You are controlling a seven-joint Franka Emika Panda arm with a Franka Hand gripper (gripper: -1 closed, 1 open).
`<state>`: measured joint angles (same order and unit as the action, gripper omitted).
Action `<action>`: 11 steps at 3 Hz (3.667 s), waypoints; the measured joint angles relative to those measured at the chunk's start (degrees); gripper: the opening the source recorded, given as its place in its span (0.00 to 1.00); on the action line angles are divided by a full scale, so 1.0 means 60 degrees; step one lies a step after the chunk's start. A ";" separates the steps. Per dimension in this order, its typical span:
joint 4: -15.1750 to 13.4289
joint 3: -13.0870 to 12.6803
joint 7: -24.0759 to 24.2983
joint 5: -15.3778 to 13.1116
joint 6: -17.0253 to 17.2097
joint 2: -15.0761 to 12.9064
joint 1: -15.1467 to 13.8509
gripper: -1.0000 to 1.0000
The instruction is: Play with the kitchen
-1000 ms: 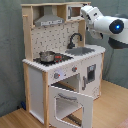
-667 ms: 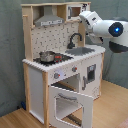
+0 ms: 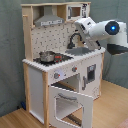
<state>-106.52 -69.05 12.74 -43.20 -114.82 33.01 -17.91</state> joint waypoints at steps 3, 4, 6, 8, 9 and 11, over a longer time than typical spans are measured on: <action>0.1660 -0.0897 -0.1526 0.1216 0.0192 -0.1666 -0.1267 1.00; 0.2084 -0.1301 -0.1903 0.1330 0.0411 -0.2387 -0.1600 1.00; 0.2537 -0.2269 -0.2391 0.1330 0.1224 -0.3974 -0.1992 1.00; 0.2607 -0.2684 -0.2978 0.1335 0.1686 -0.5923 -0.1979 1.00; 0.2648 -0.2699 -0.3309 0.1328 0.1715 -0.6913 -0.1804 1.00; 0.3277 -0.2510 -0.4213 0.1205 0.2499 -0.8174 -0.1267 1.00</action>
<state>-86.85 -84.11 -12.54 -35.96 -99.83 -16.04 -25.51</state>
